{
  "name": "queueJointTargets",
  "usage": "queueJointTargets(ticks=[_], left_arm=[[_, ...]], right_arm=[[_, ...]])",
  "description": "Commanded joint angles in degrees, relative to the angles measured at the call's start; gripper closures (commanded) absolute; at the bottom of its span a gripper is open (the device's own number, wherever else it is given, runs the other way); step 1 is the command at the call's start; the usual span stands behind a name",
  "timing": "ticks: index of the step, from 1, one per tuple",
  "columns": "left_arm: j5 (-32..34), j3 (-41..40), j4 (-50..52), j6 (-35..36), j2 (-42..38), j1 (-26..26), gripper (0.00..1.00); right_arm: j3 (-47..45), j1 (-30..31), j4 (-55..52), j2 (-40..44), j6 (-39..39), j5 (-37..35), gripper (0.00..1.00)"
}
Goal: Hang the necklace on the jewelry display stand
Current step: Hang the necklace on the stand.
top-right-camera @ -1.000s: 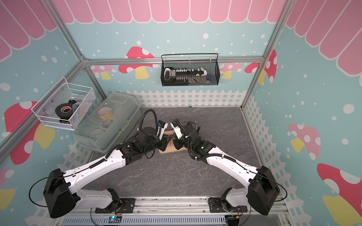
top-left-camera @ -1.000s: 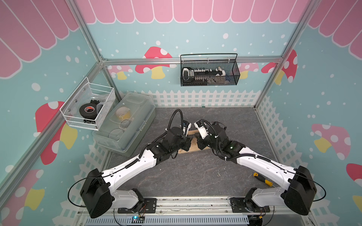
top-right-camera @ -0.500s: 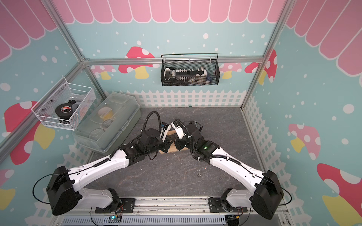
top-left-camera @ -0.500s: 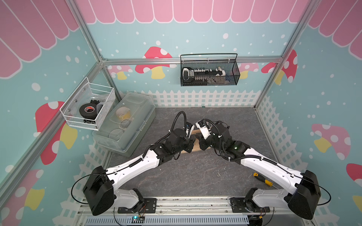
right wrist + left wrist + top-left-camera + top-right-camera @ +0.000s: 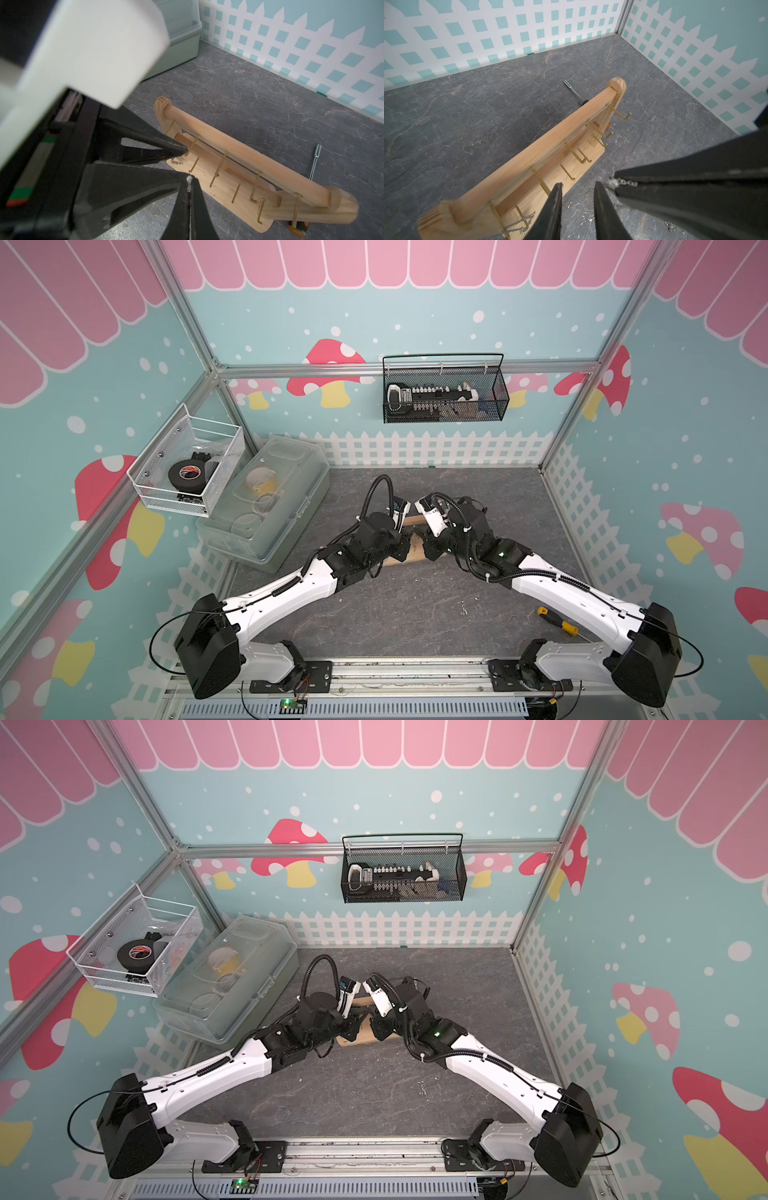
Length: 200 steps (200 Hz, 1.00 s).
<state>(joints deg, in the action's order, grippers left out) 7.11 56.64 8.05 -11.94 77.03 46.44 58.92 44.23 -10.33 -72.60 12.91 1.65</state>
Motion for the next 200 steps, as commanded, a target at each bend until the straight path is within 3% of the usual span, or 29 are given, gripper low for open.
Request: queueJointTargets(ticks=[1, 92, 147, 200], left_arm=[[0.5, -0.3, -1.6, 0.9, -0.6, 0.2, 0.73], [-1.0, -0.8, -0.9, 1.3, -1.2, 0.8, 0.73], [1.8, -1.4, 1.0, 2.0, -3.0, 0.9, 0.74], [-1.1, -0.9, 0.8, 1.8, -1.9, 0.9, 0.74]], right_arm=[[1.6, -0.4, -0.1, 1.3, 0.1, 1.1, 0.98], [1.7, -0.6, -0.3, 1.6, -0.2, -0.4, 0.98], [2.3, -0.7, -1.0, 1.1, -0.6, -0.5, 0.98], [2.7, -0.7, -0.5, 1.2, -0.2, -0.2, 0.98]])
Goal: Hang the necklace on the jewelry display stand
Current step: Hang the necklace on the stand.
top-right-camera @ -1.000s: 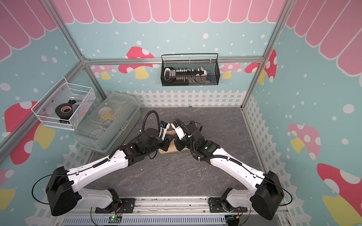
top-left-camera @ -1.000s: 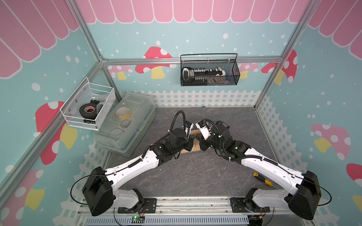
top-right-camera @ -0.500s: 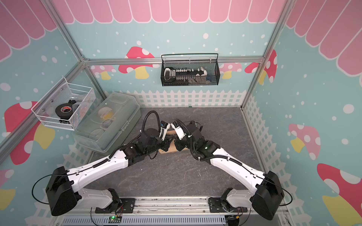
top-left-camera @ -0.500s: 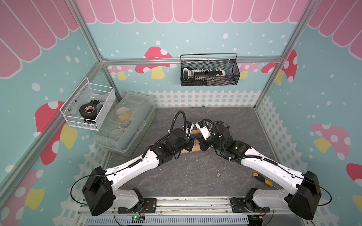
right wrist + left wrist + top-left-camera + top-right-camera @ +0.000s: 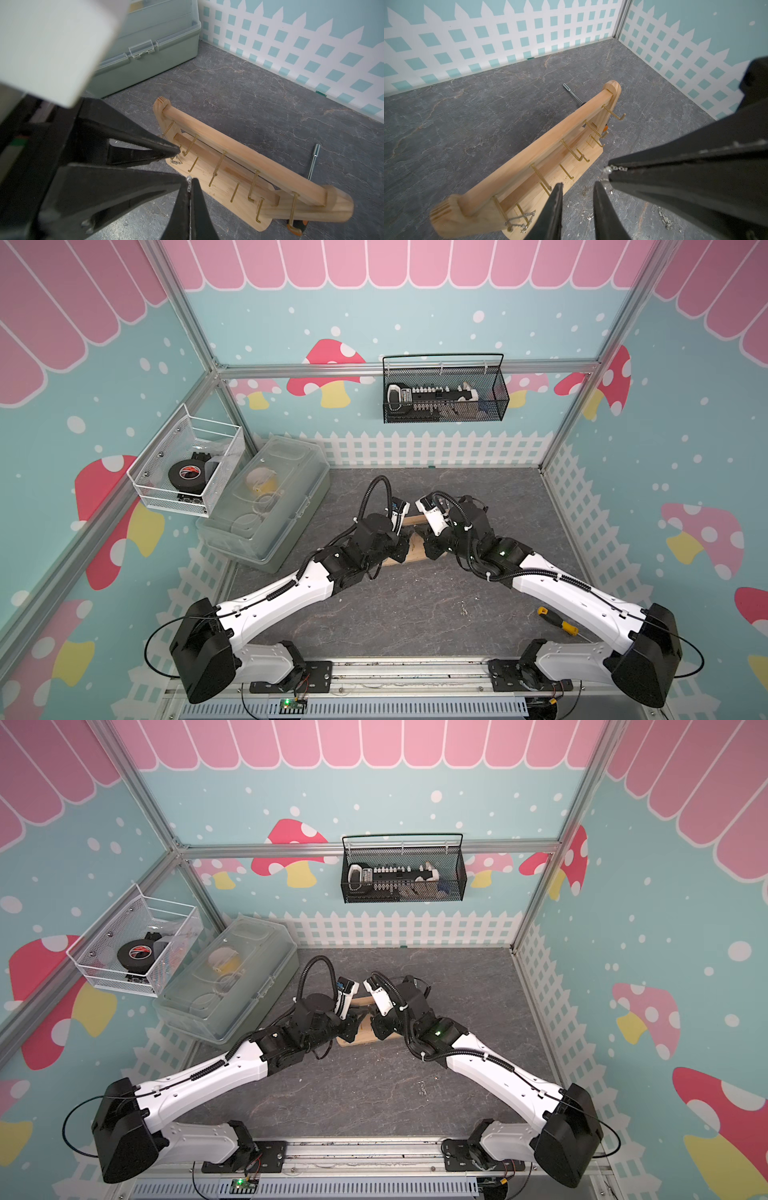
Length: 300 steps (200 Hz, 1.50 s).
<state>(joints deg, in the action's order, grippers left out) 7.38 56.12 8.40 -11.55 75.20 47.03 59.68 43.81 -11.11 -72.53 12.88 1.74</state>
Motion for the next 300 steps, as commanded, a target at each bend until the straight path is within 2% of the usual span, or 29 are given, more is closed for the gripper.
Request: queueJointTargets(ticks=[1, 151, 229, 300], left_arm=[[-1.3, -0.4, 0.4, 1.4, -0.1, 0.3, 0.74], [0.0, 0.2, -2.3, 1.4, 0.9, 0.3, 0.73], [0.1, -1.8, -6.0, 0.9, -0.6, 0.1, 0.68], [3.3, -2.9, -8.4, 0.6, -0.8, 0.0, 0.70]], right_arm=[[1.9, -0.3, 0.3, 1.2, -0.1, -0.3, 0.98], [2.8, -0.3, 0.3, 0.6, 1.8, 5.2, 0.98], [3.3, -1.1, -1.6, 0.2, 2.5, 5.4, 0.98], [3.5, -1.4, -2.1, 0.8, 3.6, 8.8, 0.98]])
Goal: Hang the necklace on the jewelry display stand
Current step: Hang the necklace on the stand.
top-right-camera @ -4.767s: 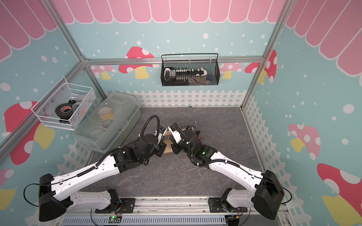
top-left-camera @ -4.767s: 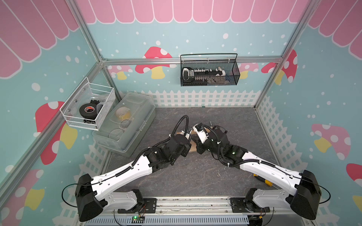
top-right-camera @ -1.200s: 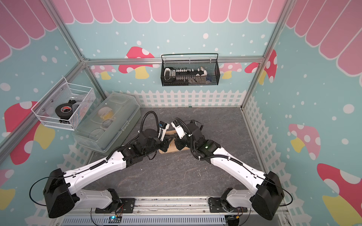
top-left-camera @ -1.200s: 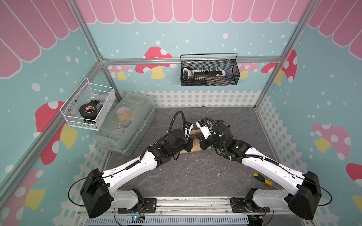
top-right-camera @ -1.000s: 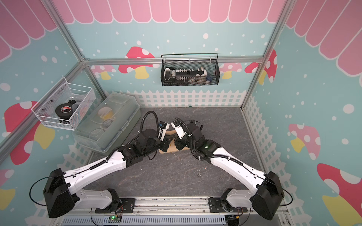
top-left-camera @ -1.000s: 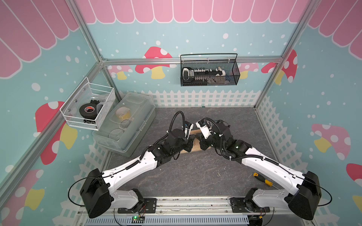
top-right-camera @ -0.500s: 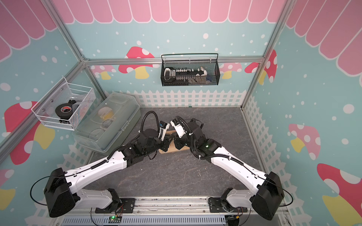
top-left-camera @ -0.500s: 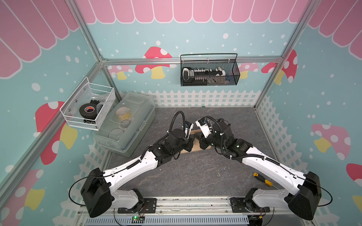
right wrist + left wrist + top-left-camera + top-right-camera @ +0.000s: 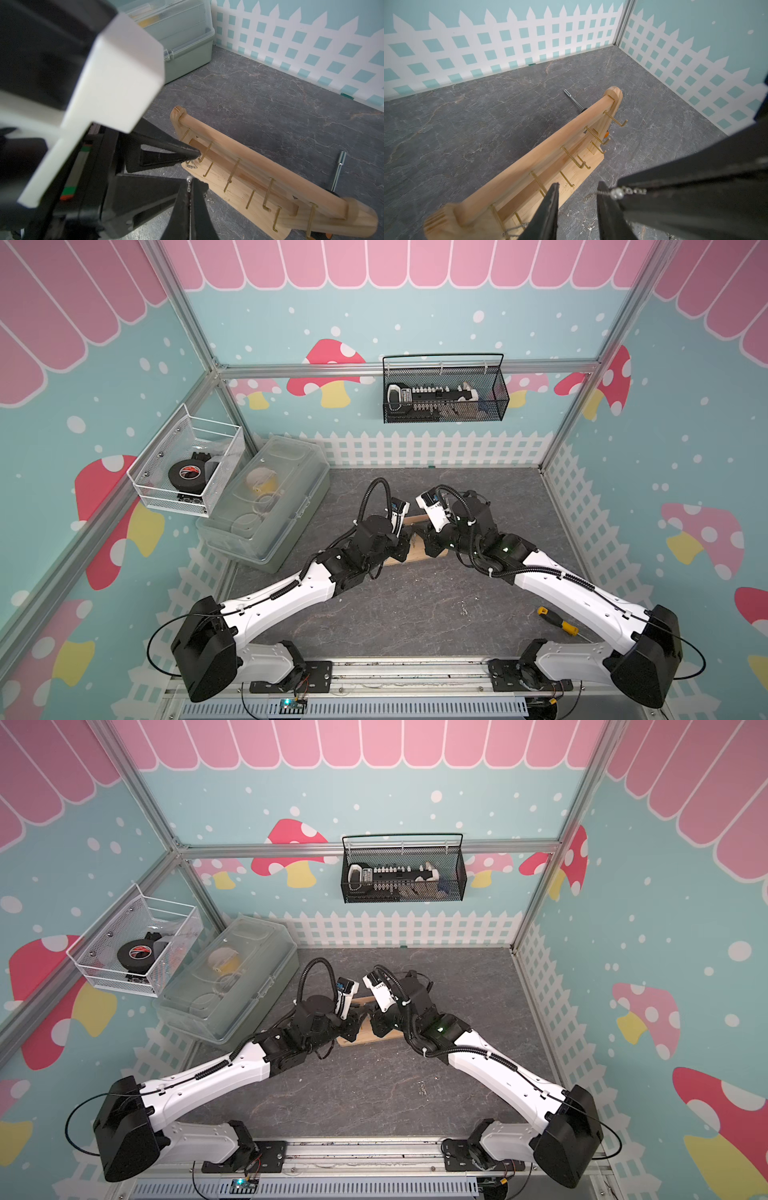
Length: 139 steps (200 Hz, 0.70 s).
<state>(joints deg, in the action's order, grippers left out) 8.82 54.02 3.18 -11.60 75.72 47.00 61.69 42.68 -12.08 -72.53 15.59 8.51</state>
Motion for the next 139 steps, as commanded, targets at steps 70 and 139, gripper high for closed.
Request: queueJointTargets(ticks=[70, 139], left_arm=[[0.6, -1.2, -3.9, 0.4, -1.0, 0.0, 0.69], [0.3, -0.9, -4.9, 0.5, -0.3, 0.1, 0.76]], right_arm=[[1.2, -0.8, -0.8, 0.9, 1.6, 2.5, 0.99], [0.6, -2.1, 0.4, 2.6, 4.5, 7.0, 0.99]])
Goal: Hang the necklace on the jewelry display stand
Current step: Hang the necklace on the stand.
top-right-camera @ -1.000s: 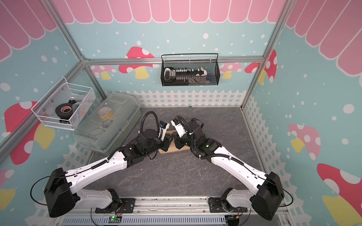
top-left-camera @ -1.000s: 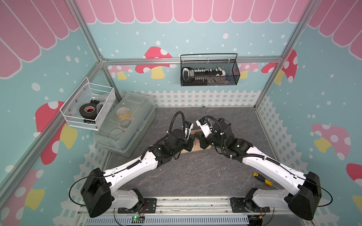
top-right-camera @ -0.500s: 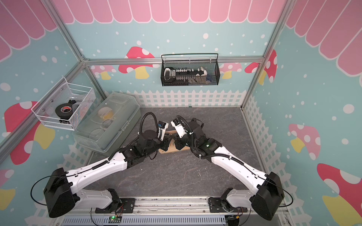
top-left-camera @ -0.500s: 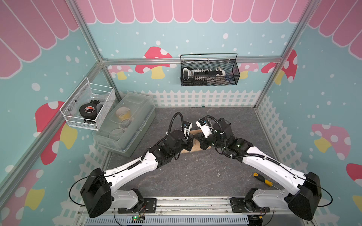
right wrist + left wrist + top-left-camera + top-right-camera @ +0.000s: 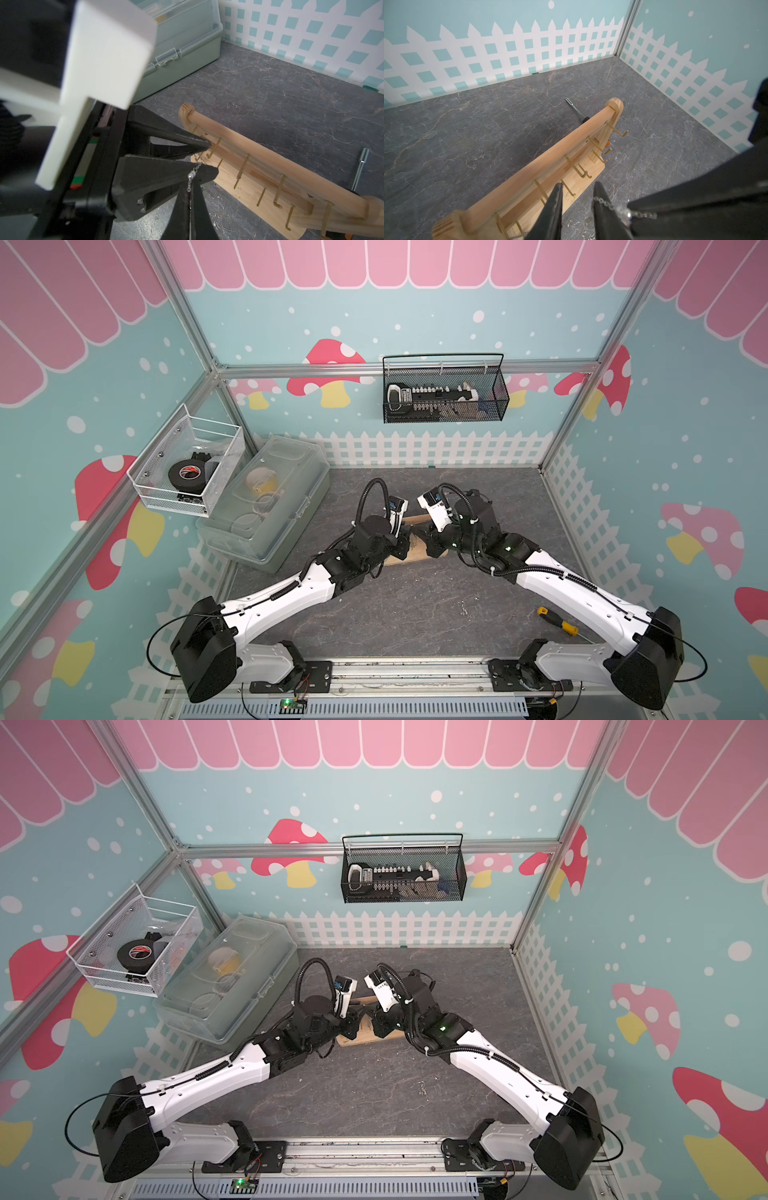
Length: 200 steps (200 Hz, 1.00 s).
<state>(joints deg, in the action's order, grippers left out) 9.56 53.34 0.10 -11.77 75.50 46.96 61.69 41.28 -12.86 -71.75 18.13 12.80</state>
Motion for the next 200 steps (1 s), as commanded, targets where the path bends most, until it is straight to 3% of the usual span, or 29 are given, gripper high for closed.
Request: queueJointTargets(ticks=[1, 42, 95, 128, 200], left_arm=[[-0.4, -0.2, -1.8, 0.7, 0.0, 0.1, 0.76], [-0.8, -0.7, -2.6, 0.3, -0.2, 0.1, 0.78], [-0.2, -1.8, -4.2, 0.3, -1.1, 0.1, 0.92], [0.5, -1.8, -4.1, 0.3, -1.3, 0.2, 1.00], [-0.1, 2.0, 1.0, 1.6, 1.7, 0.5, 1.00]], right_arm=[[0.6, -0.7, 1.2, 1.8, 2.0, 2.8, 0.99], [-0.1, -2.0, 2.9, 2.1, 3.8, 4.8, 0.99], [-0.8, -3.1, 3.4, 1.9, 5.2, 6.6, 0.99], [-1.1, -3.2, 0.9, 1.8, 3.9, 3.1, 0.99], [-3.2, -3.2, -0.1, 0.1, 1.5, -4.2, 0.99]])
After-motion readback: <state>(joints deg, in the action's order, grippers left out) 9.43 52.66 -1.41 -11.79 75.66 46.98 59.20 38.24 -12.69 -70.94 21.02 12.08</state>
